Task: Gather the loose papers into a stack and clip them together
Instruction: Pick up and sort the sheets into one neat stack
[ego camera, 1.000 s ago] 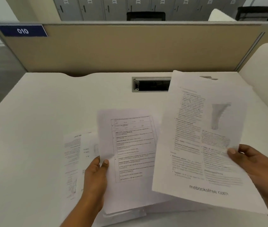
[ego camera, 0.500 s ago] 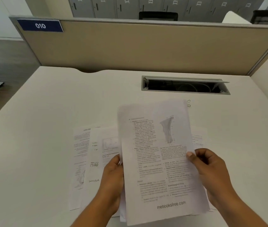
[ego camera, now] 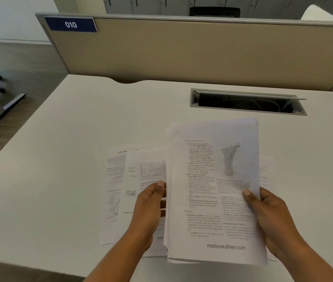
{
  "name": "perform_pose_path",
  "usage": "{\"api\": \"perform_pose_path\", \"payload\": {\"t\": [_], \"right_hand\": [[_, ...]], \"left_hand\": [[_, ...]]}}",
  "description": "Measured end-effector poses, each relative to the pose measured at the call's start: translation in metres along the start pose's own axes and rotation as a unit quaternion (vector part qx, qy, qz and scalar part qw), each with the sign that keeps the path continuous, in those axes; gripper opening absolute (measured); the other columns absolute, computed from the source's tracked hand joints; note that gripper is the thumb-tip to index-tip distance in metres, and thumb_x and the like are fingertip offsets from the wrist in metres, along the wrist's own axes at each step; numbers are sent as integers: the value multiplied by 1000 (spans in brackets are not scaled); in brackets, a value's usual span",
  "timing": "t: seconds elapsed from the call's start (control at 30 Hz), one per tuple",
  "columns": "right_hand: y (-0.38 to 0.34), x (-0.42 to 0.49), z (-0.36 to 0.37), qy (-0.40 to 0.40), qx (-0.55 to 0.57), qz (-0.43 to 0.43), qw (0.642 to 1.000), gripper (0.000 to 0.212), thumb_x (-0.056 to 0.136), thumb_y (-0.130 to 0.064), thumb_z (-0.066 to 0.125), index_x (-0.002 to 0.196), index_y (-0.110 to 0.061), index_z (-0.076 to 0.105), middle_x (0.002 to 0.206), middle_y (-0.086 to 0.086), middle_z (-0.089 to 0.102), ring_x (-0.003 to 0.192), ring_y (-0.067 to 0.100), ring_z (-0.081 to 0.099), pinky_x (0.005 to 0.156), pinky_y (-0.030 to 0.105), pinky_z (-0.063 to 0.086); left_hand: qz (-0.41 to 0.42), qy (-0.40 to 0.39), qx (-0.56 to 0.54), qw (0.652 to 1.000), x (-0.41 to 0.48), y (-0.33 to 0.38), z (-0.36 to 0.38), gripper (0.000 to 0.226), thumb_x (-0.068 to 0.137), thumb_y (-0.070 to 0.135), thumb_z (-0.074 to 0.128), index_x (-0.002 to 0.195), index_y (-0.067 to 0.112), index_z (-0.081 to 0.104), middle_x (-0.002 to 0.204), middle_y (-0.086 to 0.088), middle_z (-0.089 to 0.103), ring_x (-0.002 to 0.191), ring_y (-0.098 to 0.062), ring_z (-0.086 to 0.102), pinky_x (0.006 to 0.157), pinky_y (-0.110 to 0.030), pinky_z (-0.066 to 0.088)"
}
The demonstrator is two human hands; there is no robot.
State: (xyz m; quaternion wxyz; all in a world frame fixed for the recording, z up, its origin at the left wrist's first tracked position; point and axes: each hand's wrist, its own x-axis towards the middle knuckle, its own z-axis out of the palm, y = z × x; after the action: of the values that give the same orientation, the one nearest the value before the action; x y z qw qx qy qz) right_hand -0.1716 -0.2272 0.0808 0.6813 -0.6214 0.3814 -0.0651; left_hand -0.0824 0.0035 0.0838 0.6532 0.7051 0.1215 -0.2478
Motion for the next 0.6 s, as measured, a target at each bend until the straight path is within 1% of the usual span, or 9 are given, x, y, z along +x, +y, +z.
{"api": "perform_pose_path", "payload": {"t": [0.07, 0.1, 0.17, 0.23, 0.33, 0.43, 0.47, 0.5, 0.6], "right_hand": [[5, 2, -3, 14, 13, -2, 1000, 16, 94, -15, 61, 103, -12, 73, 99, 7, 79, 93, 32, 74, 89, 48, 55], [7, 3, -6, 23, 19, -3, 1000, 16, 93, -15, 62, 104, -13, 73, 100, 7, 79, 94, 32, 73, 90, 48, 55], [11, 5, -10, 33, 25, -4, 999, 16, 93, -14, 62, 104, -12, 73, 101, 6, 78, 93, 30, 74, 87, 45, 56], [14, 5, -15, 37, 29, -5, 999, 14, 94, -13, 61, 102, -13, 72, 96, 3, 79, 84, 22, 76, 72, 34, 61], [18, 4, -19, 31, 34, -8, 999, 11, 93, -11, 61, 98, -13, 71, 89, -2, 79, 70, 10, 75, 58, 20, 59], [20, 2, -22, 32, 29, -9, 999, 8, 87, -16, 66, 94, -15, 71, 84, -6, 79, 65, 8, 74, 59, 21, 59], [22, 2, -21, 31, 26, -7, 999, 7, 88, -15, 66, 93, -15, 71, 84, -5, 78, 66, 9, 75, 63, 23, 59], [23, 2, -21, 33, 20, -5, 999, 8, 90, -13, 64, 93, -16, 71, 86, -5, 78, 68, 12, 75, 66, 25, 59], [26, 4, -21, 36, 7, 2, 999, 8, 90, -13, 65, 93, -16, 72, 91, -3, 78, 83, 24, 72, 71, 29, 58]], "left_hand": [[36, 56, 100, 993, 12, -15, -14, 21, 102, 37, 50, 105, 26, 67, 109, 7, 74, 90, -9, 69, 73, -20, 52], [49, 94, 170, 980, 18, -24, -22, 19, 100, 38, 53, 109, 25, 65, 116, 6, 70, 94, -6, 66, 75, -18, 50], [53, 167, 292, 940, 26, -41, -42, 35, 95, 43, 60, 124, 23, 60, 131, 2, 61, 111, -13, 61, 88, -26, 50], [39, 211, 390, 896, 30, -54, -58, 56, 89, 53, 63, 134, 21, 53, 139, -1, 53, 124, -21, 53, 96, -37, 48], [0, 208, 497, 843, 27, -59, -69, 79, 79, 73, 58, 136, 19, 46, 134, -3, 51, 122, -23, 51, 93, -38, 47], [-28, 181, 583, 792, 26, -57, -63, 92, 67, 87, 53, 128, 18, 45, 125, -3, 50, 112, -20, 52, 87, -35, 49], [-34, 177, 589, 788, 27, -57, -60, 95, 65, 87, 56, 127, 17, 44, 124, -3, 49, 111, -21, 52, 86, -35, 50], [-41, 175, 577, 797, 27, -57, -58, 95, 64, 84, 61, 127, 15, 44, 124, -4, 48, 112, -21, 53, 85, -36, 51], [-66, 167, 466, 866, 30, -52, -57, 92, 64, 64, 80, 128, 10, 40, 126, -7, 48, 111, -26, 58, 80, -34, 51]]}}
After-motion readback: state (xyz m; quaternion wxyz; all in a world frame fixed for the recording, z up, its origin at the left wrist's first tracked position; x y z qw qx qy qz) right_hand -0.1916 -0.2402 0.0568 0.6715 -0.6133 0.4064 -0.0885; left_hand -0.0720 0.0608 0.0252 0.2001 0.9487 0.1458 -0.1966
